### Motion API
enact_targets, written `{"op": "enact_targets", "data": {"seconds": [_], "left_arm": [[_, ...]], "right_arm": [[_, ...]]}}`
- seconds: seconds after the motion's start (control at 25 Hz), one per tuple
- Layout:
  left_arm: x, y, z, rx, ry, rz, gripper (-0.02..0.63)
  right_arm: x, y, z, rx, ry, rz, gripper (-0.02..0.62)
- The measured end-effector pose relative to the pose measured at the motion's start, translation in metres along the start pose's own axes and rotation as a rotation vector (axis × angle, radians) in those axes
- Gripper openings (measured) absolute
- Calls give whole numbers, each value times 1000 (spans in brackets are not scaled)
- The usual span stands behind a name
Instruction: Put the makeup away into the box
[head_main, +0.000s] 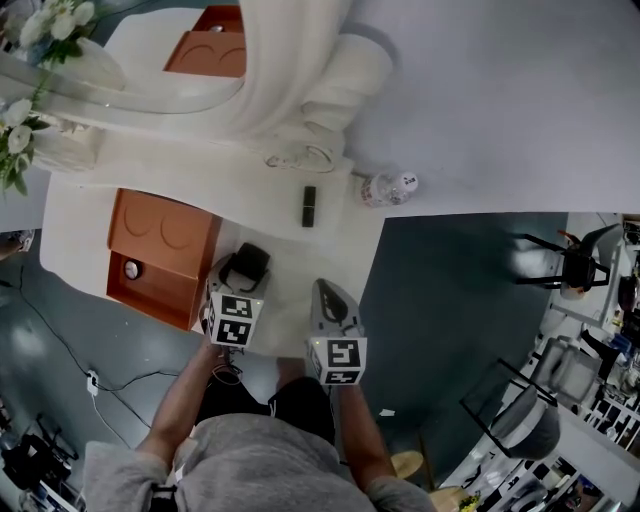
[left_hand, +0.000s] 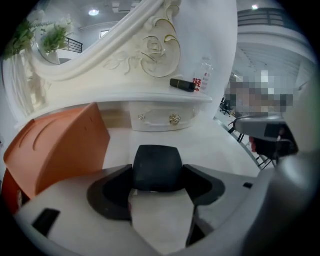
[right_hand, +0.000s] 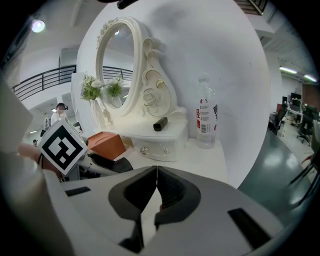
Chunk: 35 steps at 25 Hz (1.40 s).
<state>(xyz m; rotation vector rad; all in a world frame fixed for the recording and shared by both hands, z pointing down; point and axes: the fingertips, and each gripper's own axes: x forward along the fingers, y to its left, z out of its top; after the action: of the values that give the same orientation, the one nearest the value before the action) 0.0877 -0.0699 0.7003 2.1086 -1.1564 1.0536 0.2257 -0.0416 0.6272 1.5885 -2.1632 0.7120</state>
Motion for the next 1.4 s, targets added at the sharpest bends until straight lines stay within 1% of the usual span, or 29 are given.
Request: {"op": "enact_targets", "data": {"seconds": [0.08,0.2,0.32,0.4,0.6,0.8,1.12,1.24,1.4], "left_arm": [[0,0,-2,-7,4,0,321],[1,0,3,-8,-30,-4,319],[-1,0,3,-14,-33,-8,319],[-7,-2,8,-13,-53,-6,318],[-29,-7,22,-13,-104,-19,318],[-60,-5,35,-16,-147,-20,318],[-114,22,35,-65,-211,39,318],[-132,37,30,-88,-226,67,318],[-153,65,17,-123,-231,123,318]], "right_arm": [[0,0,-2,-5,0,0,15],[-1,-1,-4,-11,-3,2,14],[-3,2,-2,-18,3,3,14],[-4,3,3,-23,-8,4,15],[-8,9,12,-41,-22,6,14],[-13,25,29,-72,-50,26,14],[-19,73,58,-142,-95,95,15],[-16,93,65,-171,-103,127,14],[-11,123,76,-200,-121,173,14]]}}
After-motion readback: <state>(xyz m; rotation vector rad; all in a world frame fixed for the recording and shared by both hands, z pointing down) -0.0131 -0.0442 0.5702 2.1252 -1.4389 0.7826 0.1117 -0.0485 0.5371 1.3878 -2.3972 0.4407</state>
